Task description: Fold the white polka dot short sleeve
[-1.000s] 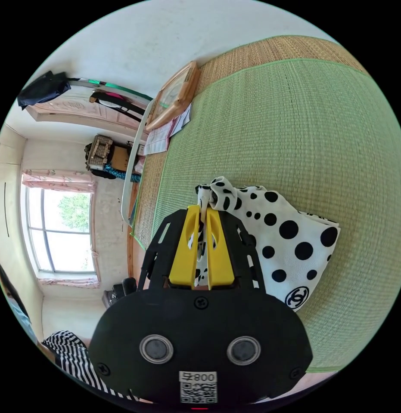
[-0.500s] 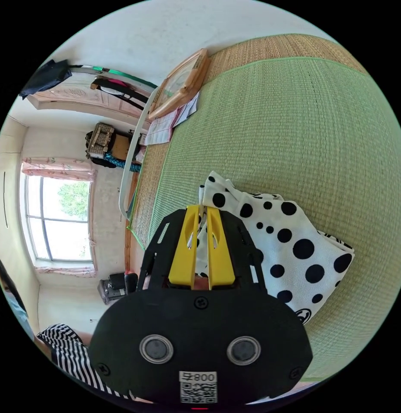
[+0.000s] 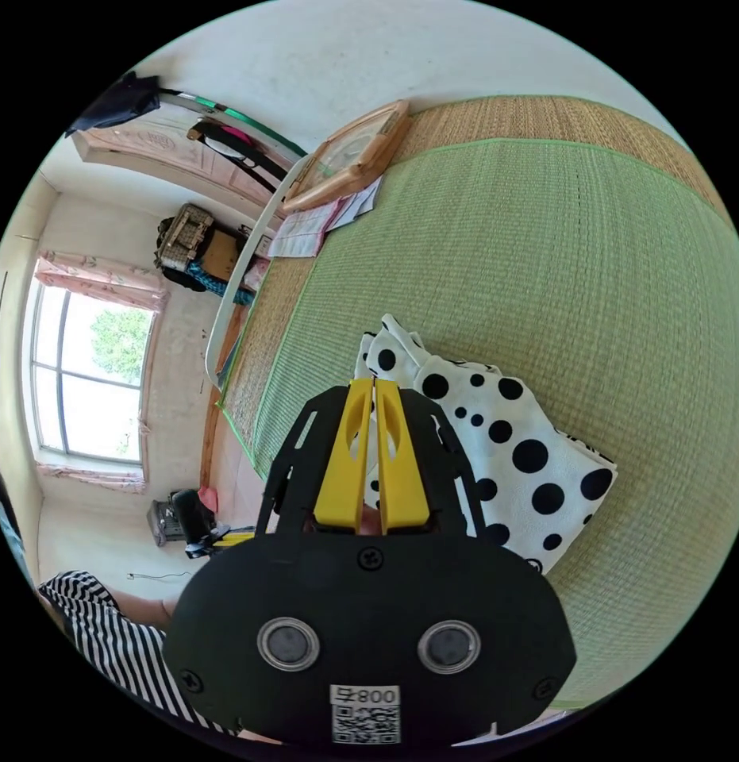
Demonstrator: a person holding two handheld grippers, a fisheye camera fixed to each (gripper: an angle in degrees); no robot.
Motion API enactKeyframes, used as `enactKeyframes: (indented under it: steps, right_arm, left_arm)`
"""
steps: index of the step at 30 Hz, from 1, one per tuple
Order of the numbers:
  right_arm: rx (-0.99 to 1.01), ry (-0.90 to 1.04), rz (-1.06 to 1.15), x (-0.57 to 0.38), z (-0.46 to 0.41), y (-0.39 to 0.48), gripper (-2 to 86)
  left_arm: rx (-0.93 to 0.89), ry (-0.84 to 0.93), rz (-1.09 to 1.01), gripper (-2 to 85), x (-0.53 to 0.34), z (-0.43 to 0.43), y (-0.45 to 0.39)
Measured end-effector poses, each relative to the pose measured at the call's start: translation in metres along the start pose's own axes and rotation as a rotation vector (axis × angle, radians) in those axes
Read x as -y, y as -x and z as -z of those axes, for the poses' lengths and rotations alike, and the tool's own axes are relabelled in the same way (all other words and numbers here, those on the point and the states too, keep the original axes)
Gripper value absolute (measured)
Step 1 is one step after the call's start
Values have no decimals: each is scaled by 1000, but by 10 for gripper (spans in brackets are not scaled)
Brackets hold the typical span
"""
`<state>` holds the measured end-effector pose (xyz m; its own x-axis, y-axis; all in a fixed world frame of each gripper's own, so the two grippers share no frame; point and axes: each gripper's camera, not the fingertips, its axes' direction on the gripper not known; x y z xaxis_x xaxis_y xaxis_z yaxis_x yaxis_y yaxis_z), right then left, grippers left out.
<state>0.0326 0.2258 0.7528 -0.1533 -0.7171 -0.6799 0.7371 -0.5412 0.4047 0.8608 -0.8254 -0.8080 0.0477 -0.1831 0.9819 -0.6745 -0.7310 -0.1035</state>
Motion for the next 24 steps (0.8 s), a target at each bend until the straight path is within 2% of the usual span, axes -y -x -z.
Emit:
enactKeyframes:
  steps: [4,7,10,14,18,20,24]
  right_arm:
    - [-52,4,-13,9,-13,1,3]
    - [-111,51,3,16,-32,5,2]
    - [-110,55,45,15,-44,12,1]
    - [-136,56,122,10,-52,23,-2]
    - [-85,86,110,12,-59,20,-2]
    - [-52,91,91,15,-59,17,-1]
    - [-60,40,57,15,-49,14,0]
  left_arm:
    - [64,-11,-61,5,3,-4,-13]
    - [149,-38,-30,5,-4,0,-13]
    - [142,-51,11,5,-12,1,-8]
    - [170,-38,-59,3,-11,-4,-26]
    - [190,11,-131,3,-2,-22,-36]
    - [254,62,-151,2,5,-37,-35]
    - [334,50,-108,1,10,-44,-30]
